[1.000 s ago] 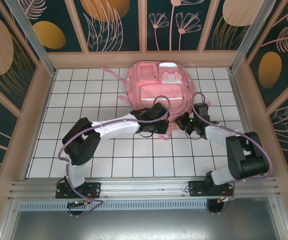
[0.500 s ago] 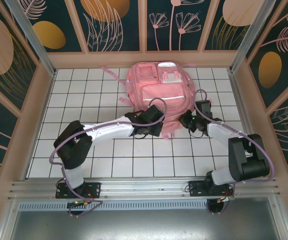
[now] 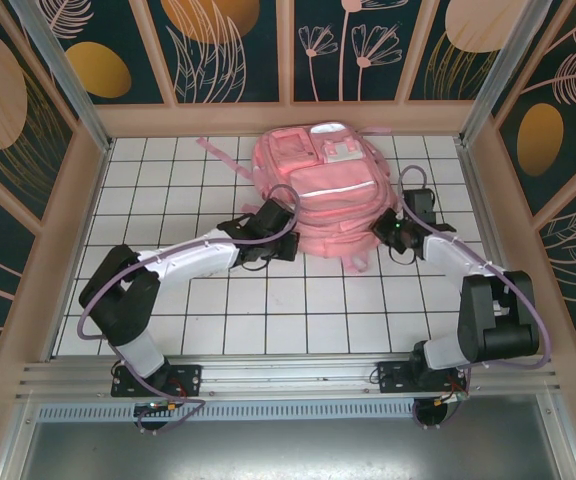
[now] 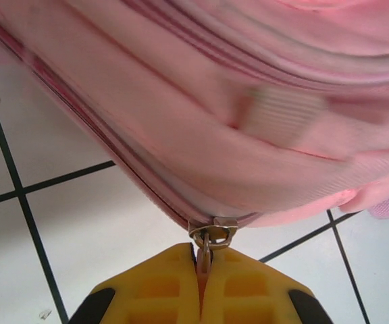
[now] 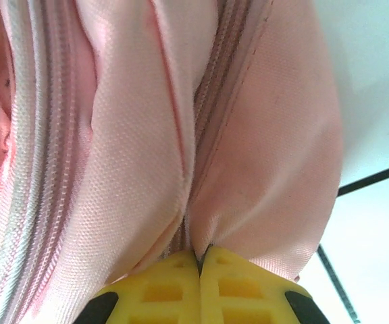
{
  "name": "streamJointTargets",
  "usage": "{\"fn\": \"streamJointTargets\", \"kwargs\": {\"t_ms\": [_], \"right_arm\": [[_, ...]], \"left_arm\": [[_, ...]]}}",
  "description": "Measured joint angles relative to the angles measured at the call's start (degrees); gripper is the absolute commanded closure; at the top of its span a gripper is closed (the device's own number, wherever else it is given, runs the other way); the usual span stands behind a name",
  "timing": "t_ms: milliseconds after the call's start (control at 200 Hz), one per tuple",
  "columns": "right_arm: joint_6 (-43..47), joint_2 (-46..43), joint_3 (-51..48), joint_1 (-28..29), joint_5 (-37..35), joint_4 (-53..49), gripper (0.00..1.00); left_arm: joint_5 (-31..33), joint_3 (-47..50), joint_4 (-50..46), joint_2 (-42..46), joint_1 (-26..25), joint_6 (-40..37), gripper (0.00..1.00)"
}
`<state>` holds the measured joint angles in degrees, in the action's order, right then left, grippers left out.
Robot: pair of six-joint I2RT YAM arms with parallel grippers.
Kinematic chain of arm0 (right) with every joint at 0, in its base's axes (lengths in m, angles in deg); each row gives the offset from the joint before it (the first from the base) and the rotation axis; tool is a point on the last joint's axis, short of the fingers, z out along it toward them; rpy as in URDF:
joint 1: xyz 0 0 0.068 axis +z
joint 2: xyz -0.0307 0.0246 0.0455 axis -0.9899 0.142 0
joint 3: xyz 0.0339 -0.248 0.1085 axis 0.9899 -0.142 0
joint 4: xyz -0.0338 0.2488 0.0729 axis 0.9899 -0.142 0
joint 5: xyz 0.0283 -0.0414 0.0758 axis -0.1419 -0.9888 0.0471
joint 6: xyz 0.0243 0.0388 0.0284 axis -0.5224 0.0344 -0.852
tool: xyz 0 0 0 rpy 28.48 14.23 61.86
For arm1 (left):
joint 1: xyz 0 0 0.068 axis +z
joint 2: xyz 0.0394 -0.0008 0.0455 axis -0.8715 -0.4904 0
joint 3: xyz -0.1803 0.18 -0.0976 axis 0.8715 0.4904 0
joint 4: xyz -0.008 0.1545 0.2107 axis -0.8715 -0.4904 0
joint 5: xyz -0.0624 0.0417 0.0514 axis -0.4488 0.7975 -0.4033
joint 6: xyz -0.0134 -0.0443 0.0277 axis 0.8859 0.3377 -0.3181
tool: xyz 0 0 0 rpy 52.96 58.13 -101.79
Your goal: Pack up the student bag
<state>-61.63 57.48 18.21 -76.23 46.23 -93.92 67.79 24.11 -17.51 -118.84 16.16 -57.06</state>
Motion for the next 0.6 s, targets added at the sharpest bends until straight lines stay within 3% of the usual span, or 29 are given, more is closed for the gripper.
{"fn": "streamJointTargets", "kwargs": {"t_ms": [95,195,355,440,601], "right_arm": [[0.96,0.0,0.96,-0.7,-0.48,-1.07,0.6],[2.08,-0.85,2.05,-0.31,-3.85,-2.82,0.45],[-1.31,-9.9,2.23,3.93,-5.42,-5.16,0.34],[-7.08,-16.94,0.09,6.86,-3.54,-2.69,0.22],[-18.6,-22.4,-7.89,13.27,-0.61,4.2,0.22]], "left_arm": [[-2.56,0.63,2.05,0.0,0.63,0.07,1.0],[-4.5,0.92,3.04,0.0,1.38,0.7,1.0],[-8.09,1.6,5.03,0.02,2.4,2.23,1.0],[-9.46,1.92,6.29,0.02,2.49,3.04,1.0],[-10.95,1.97,7.54,0.02,1.9,3.74,1.0]]}}
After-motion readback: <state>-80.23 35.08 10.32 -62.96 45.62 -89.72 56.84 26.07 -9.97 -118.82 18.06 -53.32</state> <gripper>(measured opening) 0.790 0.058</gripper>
